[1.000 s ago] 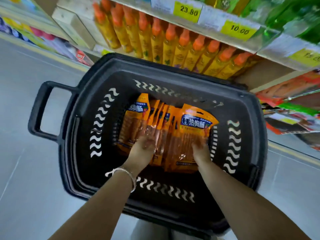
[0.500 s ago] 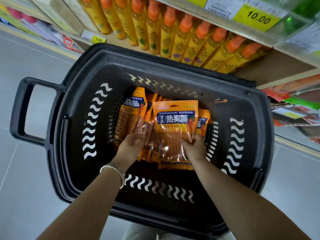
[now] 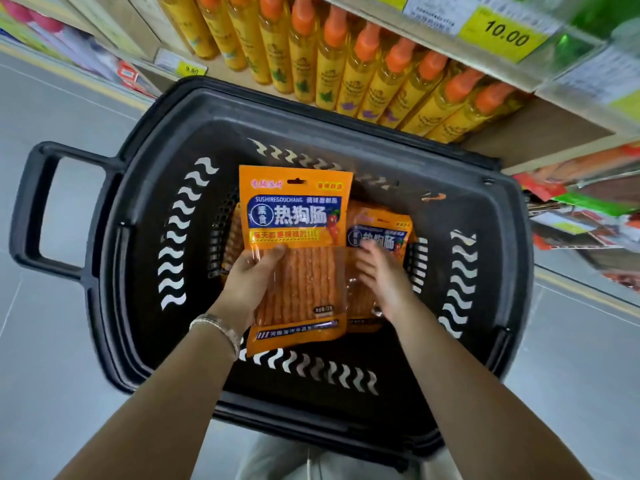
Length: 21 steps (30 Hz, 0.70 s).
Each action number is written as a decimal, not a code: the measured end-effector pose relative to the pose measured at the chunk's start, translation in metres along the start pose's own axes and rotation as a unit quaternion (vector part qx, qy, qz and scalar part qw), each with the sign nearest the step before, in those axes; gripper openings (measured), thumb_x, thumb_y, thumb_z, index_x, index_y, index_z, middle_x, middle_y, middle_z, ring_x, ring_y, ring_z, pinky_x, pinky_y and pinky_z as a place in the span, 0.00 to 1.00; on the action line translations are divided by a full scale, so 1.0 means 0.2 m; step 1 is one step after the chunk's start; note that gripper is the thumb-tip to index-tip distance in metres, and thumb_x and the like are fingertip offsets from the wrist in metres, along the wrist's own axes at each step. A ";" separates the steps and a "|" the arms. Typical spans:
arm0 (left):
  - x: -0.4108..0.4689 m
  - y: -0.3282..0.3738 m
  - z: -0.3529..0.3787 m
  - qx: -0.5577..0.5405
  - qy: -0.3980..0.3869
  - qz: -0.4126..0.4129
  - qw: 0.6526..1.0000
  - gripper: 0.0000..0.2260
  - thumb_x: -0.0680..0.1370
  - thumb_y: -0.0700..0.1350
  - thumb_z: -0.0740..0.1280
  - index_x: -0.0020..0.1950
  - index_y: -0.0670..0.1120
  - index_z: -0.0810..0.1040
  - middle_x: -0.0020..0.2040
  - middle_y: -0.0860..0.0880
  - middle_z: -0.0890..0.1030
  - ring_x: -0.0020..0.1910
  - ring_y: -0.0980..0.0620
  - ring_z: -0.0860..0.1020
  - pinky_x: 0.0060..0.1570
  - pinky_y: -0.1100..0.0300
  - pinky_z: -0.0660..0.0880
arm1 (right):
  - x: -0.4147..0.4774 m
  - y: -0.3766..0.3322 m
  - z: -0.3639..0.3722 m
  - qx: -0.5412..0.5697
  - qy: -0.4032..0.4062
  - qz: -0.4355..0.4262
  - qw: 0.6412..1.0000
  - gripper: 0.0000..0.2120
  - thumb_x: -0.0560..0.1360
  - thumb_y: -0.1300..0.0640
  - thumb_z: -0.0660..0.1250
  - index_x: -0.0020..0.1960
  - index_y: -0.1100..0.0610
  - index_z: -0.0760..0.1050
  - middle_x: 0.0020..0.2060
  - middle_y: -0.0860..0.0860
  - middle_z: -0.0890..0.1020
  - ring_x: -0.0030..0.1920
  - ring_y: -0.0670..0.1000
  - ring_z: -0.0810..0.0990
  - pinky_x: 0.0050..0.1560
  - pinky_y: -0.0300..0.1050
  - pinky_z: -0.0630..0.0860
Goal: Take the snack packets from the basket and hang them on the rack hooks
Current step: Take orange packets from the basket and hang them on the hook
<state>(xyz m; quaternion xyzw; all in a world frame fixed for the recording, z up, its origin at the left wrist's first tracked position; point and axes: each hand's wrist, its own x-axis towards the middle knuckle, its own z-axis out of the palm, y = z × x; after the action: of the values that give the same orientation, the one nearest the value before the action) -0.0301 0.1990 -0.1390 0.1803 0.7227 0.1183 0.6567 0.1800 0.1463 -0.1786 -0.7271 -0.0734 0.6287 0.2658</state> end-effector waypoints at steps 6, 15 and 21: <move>0.06 -0.05 -0.06 0.020 0.058 0.028 0.998 0.08 0.73 0.62 0.67 0.45 0.60 0.75 0.35 0.57 0.84 0.33 0.54 0.84 0.33 0.57 0.79 | 0.23 0.15 -0.17 -0.112 0.109 0.057 0.986 0.21 0.81 0.44 0.52 0.71 0.50 0.65 0.64 0.55 0.74 0.61 0.58 0.74 0.61 0.56 0.71; 0.07 -0.07 -0.07 0.065 0.074 0.060 0.993 0.14 0.76 0.66 0.56 0.43 0.60 0.76 0.38 0.57 0.82 0.40 0.56 0.81 0.40 0.57 0.76 | 0.26 0.19 -0.16 -0.063 0.225 0.024 0.972 0.18 0.69 0.37 0.69 0.48 0.50 0.74 0.42 0.48 0.80 0.40 0.49 0.79 0.41 0.43 0.73; 0.03 -0.04 -0.08 0.044 0.066 0.040 0.996 0.14 0.76 0.57 0.61 0.59 0.54 0.74 0.51 0.50 0.83 0.50 0.48 0.81 0.53 0.44 0.77 | 0.16 0.13 -0.19 -0.193 0.227 -0.080 0.951 0.10 0.77 0.49 0.63 0.50 0.55 0.77 0.42 0.53 0.81 0.43 0.55 0.80 0.42 0.46 0.74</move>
<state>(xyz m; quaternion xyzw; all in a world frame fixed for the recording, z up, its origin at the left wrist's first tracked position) -0.0478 0.1956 -0.1464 0.2296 0.7613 0.1242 0.5935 0.2169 0.1269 -0.2168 -0.8799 -0.1892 0.3973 0.1793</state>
